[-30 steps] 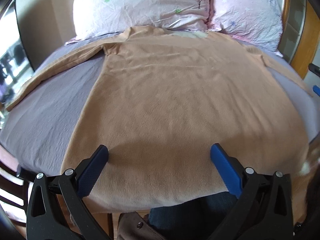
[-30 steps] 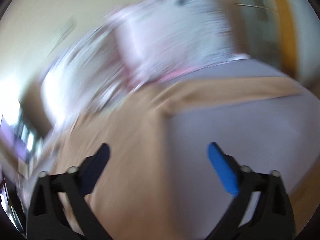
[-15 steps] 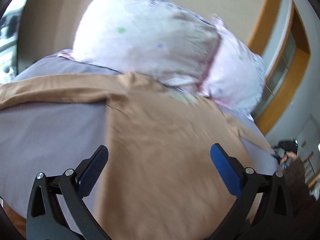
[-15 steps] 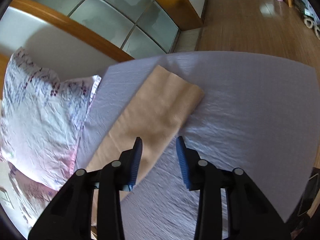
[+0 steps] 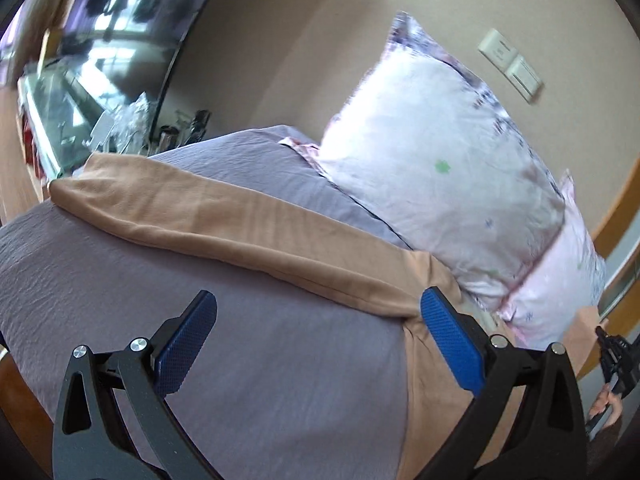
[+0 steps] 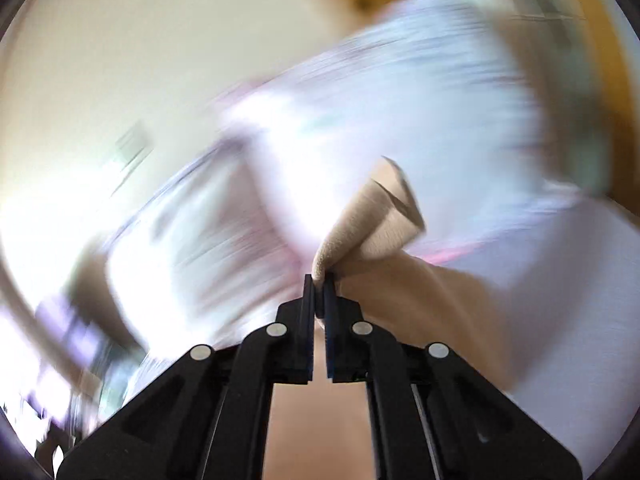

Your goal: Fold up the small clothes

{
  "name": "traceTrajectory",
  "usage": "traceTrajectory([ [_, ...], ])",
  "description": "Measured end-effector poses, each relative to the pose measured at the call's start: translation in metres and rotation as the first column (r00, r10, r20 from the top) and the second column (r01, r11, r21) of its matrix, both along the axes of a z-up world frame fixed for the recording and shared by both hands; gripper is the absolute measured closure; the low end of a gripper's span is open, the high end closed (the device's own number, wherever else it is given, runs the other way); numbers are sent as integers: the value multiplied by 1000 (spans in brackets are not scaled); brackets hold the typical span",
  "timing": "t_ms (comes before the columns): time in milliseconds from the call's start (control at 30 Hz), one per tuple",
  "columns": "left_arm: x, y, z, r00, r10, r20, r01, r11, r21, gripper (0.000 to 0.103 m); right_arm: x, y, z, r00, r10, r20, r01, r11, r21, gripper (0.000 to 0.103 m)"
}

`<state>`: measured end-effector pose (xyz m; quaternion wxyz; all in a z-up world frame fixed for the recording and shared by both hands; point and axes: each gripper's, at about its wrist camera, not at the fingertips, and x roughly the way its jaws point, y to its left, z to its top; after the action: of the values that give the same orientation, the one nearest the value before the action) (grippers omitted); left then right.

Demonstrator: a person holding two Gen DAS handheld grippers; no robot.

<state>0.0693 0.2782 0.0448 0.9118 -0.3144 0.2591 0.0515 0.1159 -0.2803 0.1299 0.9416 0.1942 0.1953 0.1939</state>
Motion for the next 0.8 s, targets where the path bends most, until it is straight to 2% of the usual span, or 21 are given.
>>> traceTrajectory([
  [67, 2, 12, -4, 1000, 26, -16, -27, 999, -47, 1, 18, 67, -13, 987, 146, -64, -150, 987, -61, 99],
  [100, 4, 17, -6, 999, 36, -25, -38, 997, -69, 1, 29, 110, -29, 964, 223, -144, -240, 964, -114, 98],
  [133, 4, 25, -8, 998, 50, -40, -53, 995, -85, 1, 39, 146, -48, 928, 280, -244, -324, 932, -162, 97],
  [200, 7, 37, -13, 996, 70, -59, -77, 991, -109, 1, 49, 193, -79, 854, 348, -388, -437, 883, -171, 94],
  [233, 8, 40, -13, 995, 75, -67, -83, 990, -115, 1, 45, 202, -85, 844, 359, -397, -451, 877, -166, 90],
  [267, 9, 44, -15, 993, 84, -80, -94, 988, -121, 1, 44, 210, -89, 847, 356, -395, -449, 877, -172, 76],
  [333, 12, 55, -18, 990, 100, -102, -115, 982, -151, 1, 41, 213, -91, 855, 346, -386, -431, 889, -156, 57],
  [367, 14, 60, -20, 988, 107, -112, -125, 978, -169, 1, 50, 212, -94, 852, 343, -395, -427, 893, -145, 57],
  [400, 15, 63, -21, 986, 114, -122, -135, 975, -178, 1, 55, 218, -104, 832, 346, -434, -440, 888, -134, 57],
  [467, 19, 72, -25, 980, 133, -149, -163, 965, -207, 1, 77, 228, -121, 759, 368, -537, -504, 854, -126, 57],
  [533, 23, 82, -31, 973, 149, -178, -192, 949, -251, 4, 72, 229, -123, 778, 365, -512, -495, 858, -140, 55],
  [567, 24, 86, -33, 970, 157, -184, -203, 941, -271, 5, 71, 229, -122, 765, 374, -524, -505, 853, -130, 54],
  [600, 23, 90, -33, 967, 174, -186, -221, 935, -277, 9, 68, 223, -121, 754, 392, -527, -503, 860, -79, 54],
  [633, 24, 94, -34, 962, 189, -195, -240, 928, -286, 13, 65, 216, -118, 753, 405, -519, -497, 867, -45, 49],
  [667, 25, 100, -35, 957, 206, -203, -262, 917, -302, 16, 61, 209, -114, 764, 404, -504, -486, 873, -35, 45],
  [733, 24, 108, -38, 944, 244, -221, -308, 893, -327, 28, 54, 198, -107, 780, 403, -479, -474, 880, -31, 40],
  [767, 23, 112, -39, 937, 259, -234, -328, 883, -335, 44, 49, 193, -104, 784, 410, -467, -474, 880, -23, 38],
  [800, 23, 119, -44, 921, 282, -270, -366, 864, -346, 69, 44, 183, -99, 788, 418, -452, -473, 881, -10, 38],
])
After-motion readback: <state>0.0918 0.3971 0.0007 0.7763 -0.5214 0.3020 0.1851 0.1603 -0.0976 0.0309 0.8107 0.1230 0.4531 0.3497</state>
